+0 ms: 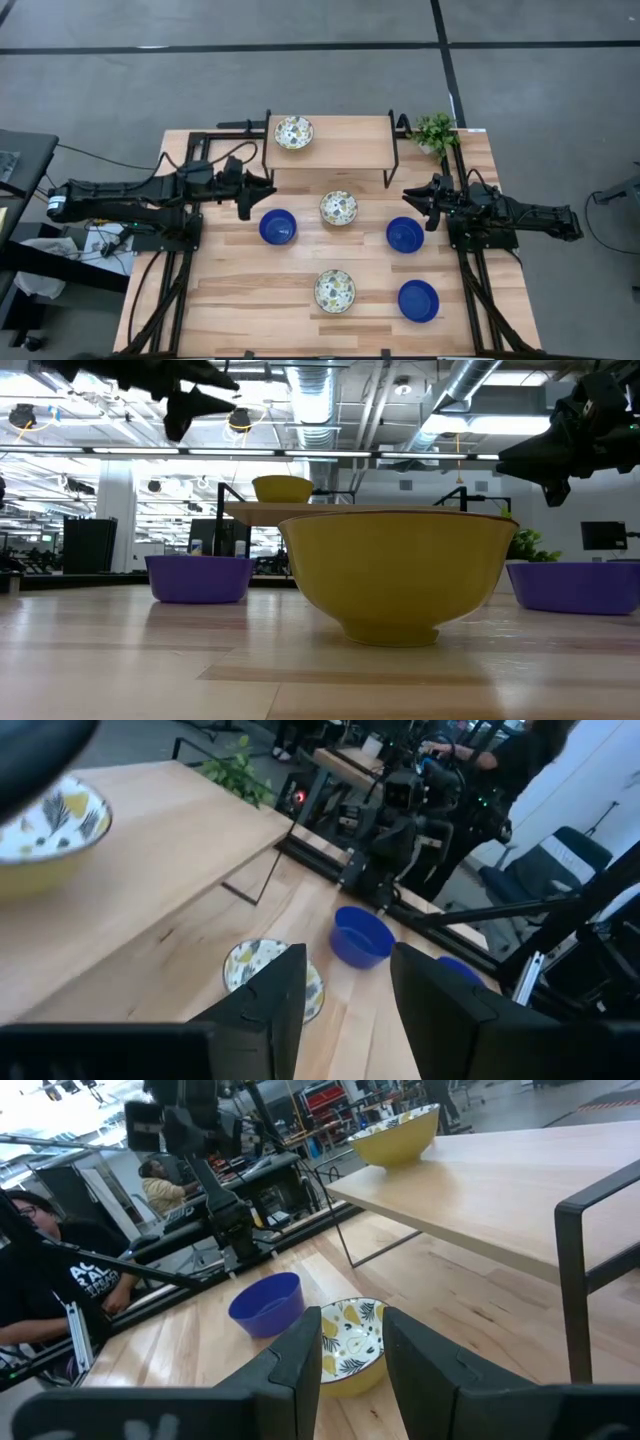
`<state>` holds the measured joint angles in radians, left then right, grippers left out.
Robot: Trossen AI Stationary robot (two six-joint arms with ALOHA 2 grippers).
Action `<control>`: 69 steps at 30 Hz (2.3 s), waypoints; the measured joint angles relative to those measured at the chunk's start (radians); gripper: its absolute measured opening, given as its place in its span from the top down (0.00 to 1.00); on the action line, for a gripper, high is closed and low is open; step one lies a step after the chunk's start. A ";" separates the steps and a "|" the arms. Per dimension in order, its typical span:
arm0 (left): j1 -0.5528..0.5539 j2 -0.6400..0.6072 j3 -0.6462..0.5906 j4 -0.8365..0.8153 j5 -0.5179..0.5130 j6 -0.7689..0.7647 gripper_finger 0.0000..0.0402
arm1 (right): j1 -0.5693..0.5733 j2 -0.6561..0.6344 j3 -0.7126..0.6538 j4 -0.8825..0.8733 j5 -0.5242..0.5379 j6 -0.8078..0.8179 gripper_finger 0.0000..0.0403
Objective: Pick & Place Mini bowls
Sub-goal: Stack the top yellow bowl on the yellow bowl on the shelf
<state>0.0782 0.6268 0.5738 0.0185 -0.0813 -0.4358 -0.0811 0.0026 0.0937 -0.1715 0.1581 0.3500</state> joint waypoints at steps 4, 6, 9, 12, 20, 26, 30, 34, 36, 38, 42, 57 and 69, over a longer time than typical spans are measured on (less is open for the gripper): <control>-0.015 -0.034 -0.090 0.082 -0.025 0.000 0.64 | 0.000 0.000 0.000 0.000 0.000 0.009 0.76; -0.017 -0.053 -0.131 0.127 -0.031 0.000 0.64 | 0.000 0.000 0.000 0.000 0.001 0.016 0.76; -0.017 -0.079 -0.190 0.184 -0.031 0.004 0.64 | 0.000 0.000 0.000 0.000 0.012 0.015 0.76; -0.017 -0.109 -0.234 0.194 -0.031 0.001 0.64 | 0.000 0.000 0.000 0.001 0.036 0.016 0.76; -0.017 -0.189 -0.342 0.219 -0.019 -0.024 0.64 | 0.009 0.000 0.000 0.139 0.051 -0.097 0.76; -0.017 -0.229 -0.394 0.231 0.033 -0.026 0.64 | 0.043 0.008 0.000 0.226 0.050 -0.122 0.76; -0.017 -0.236 -0.427 0.236 0.077 -0.044 0.64 | 0.072 0.043 0.000 0.245 0.051 -0.114 0.76; -0.017 -0.236 -0.451 0.253 0.114 -0.070 0.64 | 0.098 0.113 0.000 0.337 0.051 -0.107 0.76; -0.017 -0.236 -0.462 0.272 0.119 -0.071 0.64 | 0.110 0.160 0.003 0.394 0.051 -0.108 0.76; -0.017 -0.236 -0.470 0.288 0.119 -0.071 0.64 | 0.122 0.213 0.027 0.409 0.052 -0.113 0.76; -0.017 -0.235 -0.476 0.290 0.119 -0.070 0.64 | 0.145 0.343 0.111 0.412 0.052 -0.114 0.76; -0.017 -0.234 -0.476 0.290 0.119 -0.070 0.64 | 0.205 0.920 0.482 0.411 0.053 -0.335 0.76; -0.017 -0.234 -0.476 0.296 0.119 -0.068 0.64 | 0.196 1.144 0.628 0.327 0.054 -0.386 0.76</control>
<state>0.0612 0.3927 0.0982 0.3145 0.0380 -0.5038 0.1154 1.1465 0.7221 0.1559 0.2123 -0.0361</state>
